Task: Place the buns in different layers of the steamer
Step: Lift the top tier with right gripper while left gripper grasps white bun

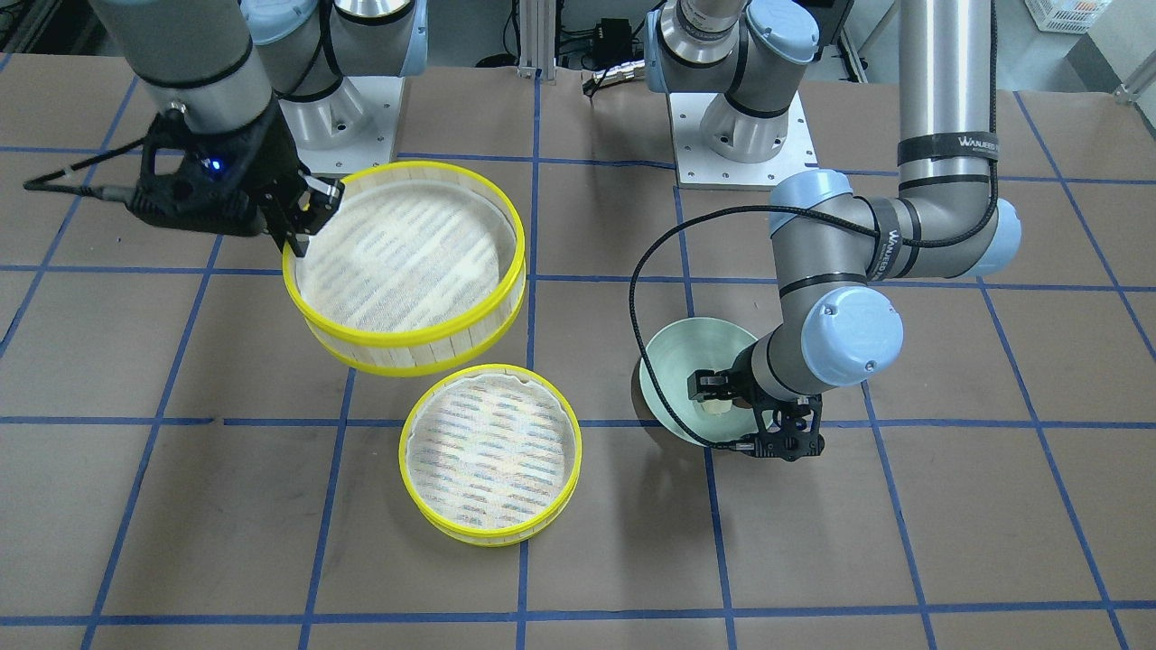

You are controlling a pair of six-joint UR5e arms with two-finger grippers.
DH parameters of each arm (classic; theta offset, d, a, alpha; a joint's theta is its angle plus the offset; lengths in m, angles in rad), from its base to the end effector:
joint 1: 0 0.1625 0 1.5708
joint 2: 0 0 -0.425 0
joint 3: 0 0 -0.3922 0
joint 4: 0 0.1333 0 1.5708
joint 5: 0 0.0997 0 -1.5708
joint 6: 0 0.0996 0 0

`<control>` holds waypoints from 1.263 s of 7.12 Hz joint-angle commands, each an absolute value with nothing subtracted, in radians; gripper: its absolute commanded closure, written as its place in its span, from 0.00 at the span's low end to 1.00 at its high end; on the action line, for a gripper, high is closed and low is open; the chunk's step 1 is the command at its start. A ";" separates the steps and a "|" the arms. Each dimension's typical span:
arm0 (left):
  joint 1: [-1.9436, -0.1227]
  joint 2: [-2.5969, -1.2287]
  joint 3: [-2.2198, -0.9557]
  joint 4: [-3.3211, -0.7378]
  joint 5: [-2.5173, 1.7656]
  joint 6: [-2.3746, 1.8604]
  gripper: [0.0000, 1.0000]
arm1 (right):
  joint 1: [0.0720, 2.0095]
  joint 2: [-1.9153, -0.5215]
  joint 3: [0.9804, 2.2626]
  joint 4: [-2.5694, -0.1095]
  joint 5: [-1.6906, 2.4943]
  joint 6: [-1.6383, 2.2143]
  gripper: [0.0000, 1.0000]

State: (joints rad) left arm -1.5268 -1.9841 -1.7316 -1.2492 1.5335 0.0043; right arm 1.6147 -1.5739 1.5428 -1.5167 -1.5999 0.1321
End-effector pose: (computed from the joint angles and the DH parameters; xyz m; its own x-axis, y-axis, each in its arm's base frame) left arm -0.1117 -0.5772 0.2174 -0.9981 -0.0491 0.0372 -0.0383 0.9676 0.2497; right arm 0.1517 -0.4819 0.4979 -0.9957 0.0874 0.0319 0.0880 0.9959 0.0190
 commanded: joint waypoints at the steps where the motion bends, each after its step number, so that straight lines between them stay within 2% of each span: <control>1: -1.529 -2.002 -1.735 -1.252 1.537 0.005 0.26 | 1.609 -1.621 1.432 -1.291 -1.605 0.118 1.00; 2: -1.529 -2.005 -1.735 -1.255 1.539 0.005 0.38 | 1.611 -1.634 1.437 -1.287 -1.612 0.071 1.00; 3: -1.529 -2.006 -1.735 -1.258 1.542 0.009 0.60 | 1.611 -1.640 1.445 -1.295 -1.614 0.069 1.00; 4: -1.529 -2.009 -1.735 -1.261 1.545 0.018 0.76 | 1.611 -1.640 1.447 -1.304 -1.614 0.064 1.00; 5: -1.529 -2.010 -1.735 -1.261 1.540 0.017 1.00 | 1.612 -1.640 1.447 -1.308 -1.612 0.064 1.00; 9: -1.536 -1.976 -1.703 -1.259 1.534 0.021 1.00 | 1.612 -1.641 1.465 -1.356 -1.615 0.061 1.00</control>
